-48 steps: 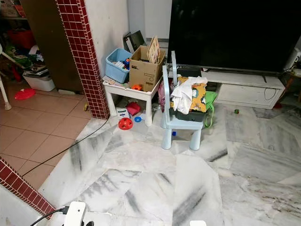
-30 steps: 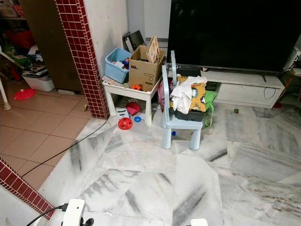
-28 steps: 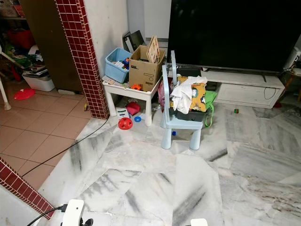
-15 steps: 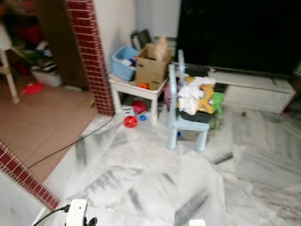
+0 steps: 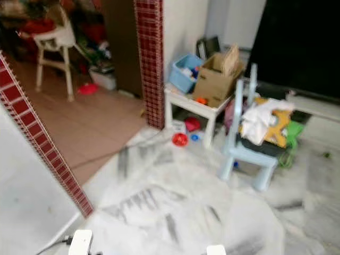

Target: Hang keys on a hook

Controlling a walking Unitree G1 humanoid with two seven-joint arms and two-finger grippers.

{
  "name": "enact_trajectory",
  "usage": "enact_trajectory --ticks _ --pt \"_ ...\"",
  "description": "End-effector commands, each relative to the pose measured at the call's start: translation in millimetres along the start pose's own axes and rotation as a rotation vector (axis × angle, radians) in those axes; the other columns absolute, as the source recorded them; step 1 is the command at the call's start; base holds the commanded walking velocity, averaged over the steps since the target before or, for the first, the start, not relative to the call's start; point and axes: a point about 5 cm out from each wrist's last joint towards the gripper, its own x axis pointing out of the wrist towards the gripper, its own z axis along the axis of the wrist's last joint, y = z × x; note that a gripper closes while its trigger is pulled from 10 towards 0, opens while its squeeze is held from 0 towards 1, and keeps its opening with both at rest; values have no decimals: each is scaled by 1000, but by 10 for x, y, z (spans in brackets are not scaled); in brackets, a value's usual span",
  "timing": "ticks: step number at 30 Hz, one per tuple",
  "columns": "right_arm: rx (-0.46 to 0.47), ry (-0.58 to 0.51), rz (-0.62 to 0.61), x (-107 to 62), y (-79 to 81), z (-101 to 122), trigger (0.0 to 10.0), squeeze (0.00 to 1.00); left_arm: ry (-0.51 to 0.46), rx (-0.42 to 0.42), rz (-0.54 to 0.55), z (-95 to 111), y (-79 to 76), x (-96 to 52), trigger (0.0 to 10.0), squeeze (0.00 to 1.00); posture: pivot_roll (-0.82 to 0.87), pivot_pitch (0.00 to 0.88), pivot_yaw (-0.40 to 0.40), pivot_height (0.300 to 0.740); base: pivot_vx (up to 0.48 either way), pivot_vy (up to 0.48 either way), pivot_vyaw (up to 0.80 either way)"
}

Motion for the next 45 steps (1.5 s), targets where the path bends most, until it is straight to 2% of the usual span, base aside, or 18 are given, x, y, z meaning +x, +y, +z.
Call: enact_trajectory --ticks 1,21,45 --pt "-7 -7 -5 0 3 7 10000 0 20 -10 -3 -47 4 -8 10000 0 -6 0 15 740 0 0 794" --pt "-16 -9 2 2 -56 26 10000 0 21 -9 3 -65 9 -14 10000 0 5 0 -5 740 0 0 794" --pt "-17 -6 9 -1 -49 16 10000 0 22 -15 11 -61 24 -14 10000 0 7 0 -5 740 0 0 797"
